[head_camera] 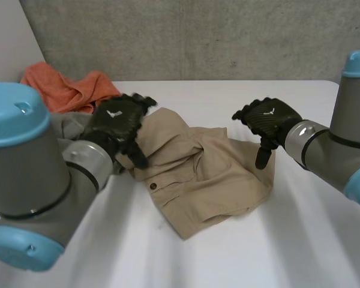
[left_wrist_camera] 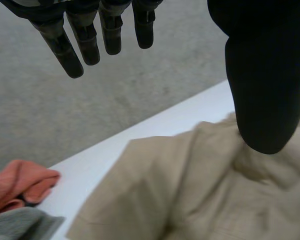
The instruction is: Fold the laundry.
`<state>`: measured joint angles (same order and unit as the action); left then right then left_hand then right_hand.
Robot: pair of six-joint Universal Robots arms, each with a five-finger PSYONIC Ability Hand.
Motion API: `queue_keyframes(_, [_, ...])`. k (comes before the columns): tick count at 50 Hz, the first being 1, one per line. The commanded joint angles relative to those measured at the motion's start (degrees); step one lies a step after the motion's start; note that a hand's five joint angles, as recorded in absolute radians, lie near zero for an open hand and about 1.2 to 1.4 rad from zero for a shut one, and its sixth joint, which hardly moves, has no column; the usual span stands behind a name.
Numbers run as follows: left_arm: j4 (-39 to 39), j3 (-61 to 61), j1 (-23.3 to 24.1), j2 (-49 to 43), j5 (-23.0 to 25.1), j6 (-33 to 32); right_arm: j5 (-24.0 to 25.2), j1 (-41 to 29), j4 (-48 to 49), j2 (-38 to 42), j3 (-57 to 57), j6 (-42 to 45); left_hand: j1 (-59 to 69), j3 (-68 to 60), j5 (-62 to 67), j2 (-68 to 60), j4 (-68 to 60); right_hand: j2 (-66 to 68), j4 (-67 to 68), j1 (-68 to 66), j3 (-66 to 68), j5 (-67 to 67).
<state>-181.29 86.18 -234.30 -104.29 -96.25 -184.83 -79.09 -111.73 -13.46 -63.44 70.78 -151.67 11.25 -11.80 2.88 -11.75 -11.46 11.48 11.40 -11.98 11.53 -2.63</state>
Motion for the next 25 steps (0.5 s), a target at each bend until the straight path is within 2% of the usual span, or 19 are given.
queue_keyframes(1, [5.42,-0.40,5.25,-1.96,0.36,-0.89,-2.73,-0.15,5.64,-0.28,2.61,-0.38,-1.25,1.80,-2.88,1.75,1.46,-1.48,-1.40,1.98,-1.53,2.63])
queue_keyframes(4, [6.91,-1.10,6.57,-4.77,0.62,-0.27,-3.08,0.46,5.28,-0.54,3.66,-0.38,-1.06,1.62,-2.70,1.56,1.27,-1.48,-1.40,1.98,-1.53,2.63])
queue_keyframes(10, [7.00,-2.42,7.72,-10.57,1.24,-0.27,-2.91,2.04,5.90,-1.42,7.09,-0.38,10.89,-10.34,9.26,-10.39,-10.68,-1.48,-1.40,1.98,-1.53,2.63])
queue_keyframes(15, [5.51,-4.18,9.47,-15.23,2.65,-1.41,-2.21,3.01,8.00,-2.03,9.90,-0.21,11.91,-11.36,10.28,-11.41,-11.70,-1.48,-1.40,1.98,-1.53,2.63])
queue_keyframes(23, [5.07,-9.89,11.32,-23.23,-0.60,-3.34,-1.50,3.28,11.26,-2.91,13.51,-0.03,18.98,-18.42,17.34,-18.48,-18.76,-1.48,-1.40,1.98,-1.53,2.63])
queue_keyframes(25, [5.42,-11.91,11.41,-25.34,-1.92,-4.49,-1.33,3.19,11.96,-3.35,14.21,0.05,30.71,-30.16,29.08,-30.21,-30.50,-1.48,-1.40,1.98,-1.53,2.63])
